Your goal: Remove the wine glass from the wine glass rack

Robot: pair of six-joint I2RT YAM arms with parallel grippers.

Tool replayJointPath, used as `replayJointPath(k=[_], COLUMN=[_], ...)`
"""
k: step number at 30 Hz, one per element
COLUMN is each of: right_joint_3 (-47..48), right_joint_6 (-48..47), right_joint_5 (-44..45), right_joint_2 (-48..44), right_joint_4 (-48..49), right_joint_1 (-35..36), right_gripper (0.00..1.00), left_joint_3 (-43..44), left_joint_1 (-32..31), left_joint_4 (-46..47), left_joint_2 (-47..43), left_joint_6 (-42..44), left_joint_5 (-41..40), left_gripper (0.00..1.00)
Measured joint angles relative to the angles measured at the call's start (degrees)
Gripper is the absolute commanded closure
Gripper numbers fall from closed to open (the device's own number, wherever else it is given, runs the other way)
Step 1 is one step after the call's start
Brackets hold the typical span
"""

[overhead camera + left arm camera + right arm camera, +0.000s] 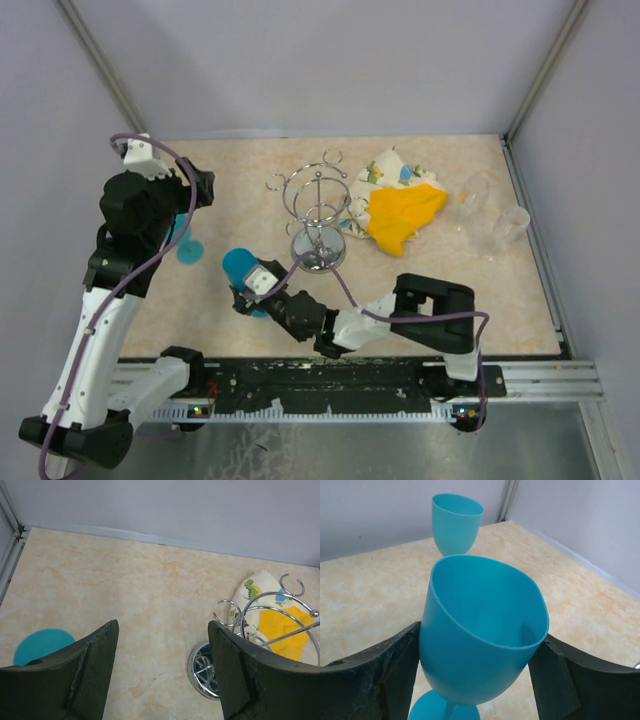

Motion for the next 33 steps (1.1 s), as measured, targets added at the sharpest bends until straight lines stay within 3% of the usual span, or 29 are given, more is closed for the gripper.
replayJointPath(k=[4, 10, 15, 33], right_joint_3=[1.29, 6.29, 8.22, 8.41], right_joint_6=[-4.48, -7.96, -8.13, -4.28], right_joint_5=[-0.13, -0.11, -0.13, -0.11], right_joint_2=[8.94, 15.56, 17.20, 22.38], right_joint_4=[14.14, 20.68, 22.64, 23.45], right_joint_1=[0.00, 0.00, -0.17, -0.96], right_gripper=[0.26, 0.21, 0.15, 0.10], left_joint_3=[0.00, 0.00, 0.00, -0.57], left_joint_1=[0.00, 0.00, 0.00, 0.00], left_joint_4=[-0.33, -0.33, -0.33, -0.20], left_joint_2=[0.26, 0.13, 0.07, -1.31], left_joint_6=[0.00, 0.09, 0.22, 0.22], left_joint_5=[-0.20, -0.68, -0.68, -0.83], left_gripper=[0.23, 0.23, 0.23, 0.23])
